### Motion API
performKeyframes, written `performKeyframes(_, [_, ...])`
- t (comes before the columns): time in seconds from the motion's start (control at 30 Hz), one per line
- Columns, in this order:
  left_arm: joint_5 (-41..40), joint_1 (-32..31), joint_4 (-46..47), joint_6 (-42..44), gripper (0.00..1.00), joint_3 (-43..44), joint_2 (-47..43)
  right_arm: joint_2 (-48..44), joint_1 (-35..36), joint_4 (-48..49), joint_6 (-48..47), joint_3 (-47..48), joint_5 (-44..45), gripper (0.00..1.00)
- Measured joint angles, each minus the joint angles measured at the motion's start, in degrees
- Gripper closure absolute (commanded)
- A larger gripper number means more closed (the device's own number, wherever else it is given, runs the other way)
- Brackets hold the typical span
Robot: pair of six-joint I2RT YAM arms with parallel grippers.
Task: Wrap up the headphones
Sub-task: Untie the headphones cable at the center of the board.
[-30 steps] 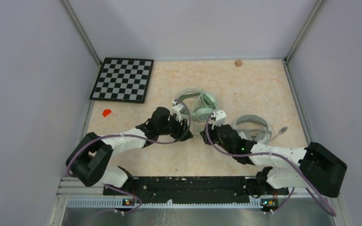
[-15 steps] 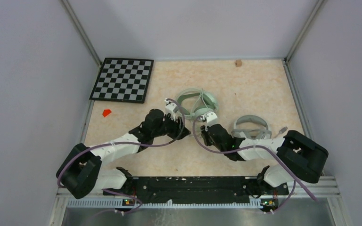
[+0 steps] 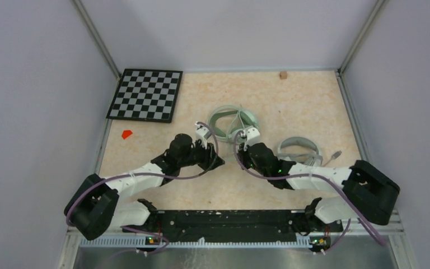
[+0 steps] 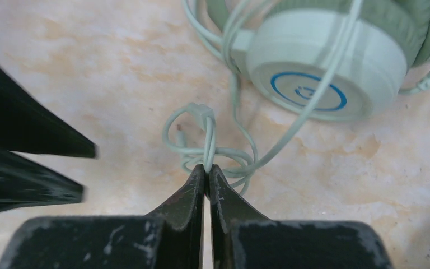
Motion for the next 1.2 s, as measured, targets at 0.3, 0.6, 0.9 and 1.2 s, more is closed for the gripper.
performKeyframes(0.3, [4.7,-1.3,9.4,-1.7,0.6,-2.6,3.0,-11.3,0.0,1.4,5.9,-2.1,-4.0,1.0])
performKeyframes(0.6, [0.9,-2.8,17.6,-2.4,0.55,-4.4,4.8,-12.7,0.0,0.9,8.2,-2.8,-5.5,1.0])
performKeyframes(0.9, [-1.0,-4.0,19.6,-2.4,0.54,-4.4,7.2,-14.1,0.0,2.5,10.1,-3.9,-7.0,1.0])
performKeyframes(1.2, [-4.5,-4.9,18.8,-1.3,0.52,-4.2,7.6,-18.7,-0.1,3.6,12.0,-6.0,-7.3,1.0])
